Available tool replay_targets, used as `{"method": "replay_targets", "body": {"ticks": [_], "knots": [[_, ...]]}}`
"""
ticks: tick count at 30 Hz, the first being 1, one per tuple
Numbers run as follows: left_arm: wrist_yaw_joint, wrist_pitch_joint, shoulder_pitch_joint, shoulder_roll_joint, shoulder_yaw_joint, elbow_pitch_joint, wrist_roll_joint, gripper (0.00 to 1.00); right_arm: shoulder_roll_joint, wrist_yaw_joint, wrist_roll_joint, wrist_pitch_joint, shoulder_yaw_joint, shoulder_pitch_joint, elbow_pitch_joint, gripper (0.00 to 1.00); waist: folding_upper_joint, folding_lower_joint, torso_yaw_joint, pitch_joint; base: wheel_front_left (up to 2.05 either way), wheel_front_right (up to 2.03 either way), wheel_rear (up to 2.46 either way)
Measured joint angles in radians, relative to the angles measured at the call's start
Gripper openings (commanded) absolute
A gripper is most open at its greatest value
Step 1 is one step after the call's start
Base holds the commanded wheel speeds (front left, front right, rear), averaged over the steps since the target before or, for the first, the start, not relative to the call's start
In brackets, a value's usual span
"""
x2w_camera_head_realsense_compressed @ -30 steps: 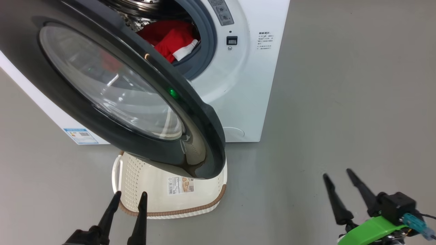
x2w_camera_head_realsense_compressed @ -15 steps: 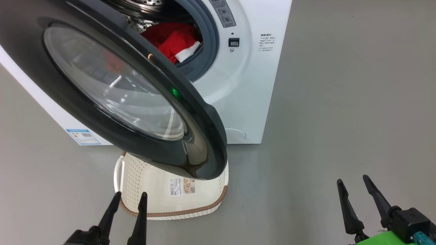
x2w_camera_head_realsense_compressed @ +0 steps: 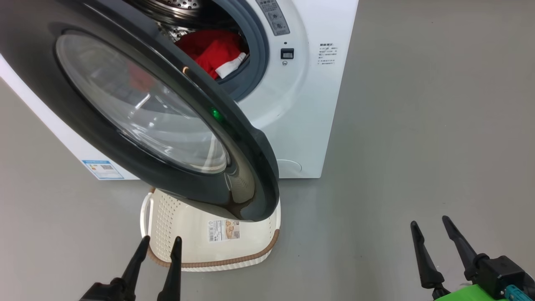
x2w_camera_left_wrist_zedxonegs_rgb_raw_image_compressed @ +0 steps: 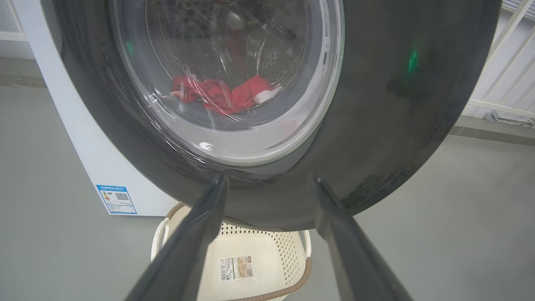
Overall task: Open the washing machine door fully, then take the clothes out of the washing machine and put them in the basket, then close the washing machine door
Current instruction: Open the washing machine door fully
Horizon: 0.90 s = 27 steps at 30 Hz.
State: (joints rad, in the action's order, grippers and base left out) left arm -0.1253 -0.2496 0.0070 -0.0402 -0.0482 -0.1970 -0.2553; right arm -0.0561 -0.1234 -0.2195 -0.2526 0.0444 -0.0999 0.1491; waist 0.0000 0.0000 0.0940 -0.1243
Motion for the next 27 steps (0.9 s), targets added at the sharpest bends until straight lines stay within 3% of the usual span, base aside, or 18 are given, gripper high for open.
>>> {"method": "replay_targets", "body": {"ticks": [2, 3, 5, 9, 20, 24, 26, 27], "knots": [[0.000, 0.000, 0.000, 0.000, -0.001, 0.000, 0.000, 1.00, 0.001, 0.000, -0.014, 0.000, -0.007, 0.000, 0.000, 1.00, 0.0000, 0.0000, 0.001, 0.001, 0.00, 0.00, 0.00], [0.000, 0.000, 0.001, 0.000, -0.002, 0.000, 0.000, 1.00, 0.001, 0.000, -0.037, 0.000, -0.013, 0.001, 0.000, 0.76, 0.0000, 0.0000, 0.002, 0.001, 0.00, 0.00, 0.00], [0.000, 0.000, 0.003, 0.000, -0.003, 0.000, 0.000, 1.00, 0.002, 0.000, -0.065, 0.000, -0.033, 0.002, -0.001, 0.00, 0.0000, 0.0000, 0.003, 0.001, 0.00, 0.00, 0.00], [0.000, 0.000, 0.016, 0.000, -0.008, 0.000, 0.000, 1.00, 0.003, 0.000, -0.137, 0.000, -0.064, 0.024, -0.008, 0.00, 0.0000, 0.0000, 0.007, 0.002, 0.00, 0.00, 0.00], [0.000, 0.000, 0.016, 0.000, -0.023, -0.001, -0.001, 1.00, -0.017, 0.000, -0.544, -0.003, -0.207, 0.236, -0.063, 0.00, 0.0000, 0.0000, 0.032, 0.004, 0.00, 0.00, 0.00], [0.000, 0.000, 0.015, -0.001, -0.037, -0.001, -0.005, 1.00, -0.067, 0.000, -0.784, -0.003, -0.326, 0.319, -0.049, 0.00, 0.0000, 0.0000, 0.049, -0.001, 0.00, 0.00, 0.00], [0.000, 0.000, 0.015, 0.000, -0.043, -0.001, -0.010, 1.00, -0.103, 0.000, -0.934, 0.000, -0.405, 0.365, -0.049, 0.00, 0.0000, 0.0000, 0.058, -0.005, 0.00, 0.00, 0.00], [0.000, 0.000, 0.014, -0.001, -0.048, 0.000, -0.011, 1.00, -0.135, 0.000, -1.067, 0.038, -0.453, 0.411, -0.053, 0.00, 0.0000, 0.0000, 0.067, -0.012, 0.00, 0.00, 0.00]]}}
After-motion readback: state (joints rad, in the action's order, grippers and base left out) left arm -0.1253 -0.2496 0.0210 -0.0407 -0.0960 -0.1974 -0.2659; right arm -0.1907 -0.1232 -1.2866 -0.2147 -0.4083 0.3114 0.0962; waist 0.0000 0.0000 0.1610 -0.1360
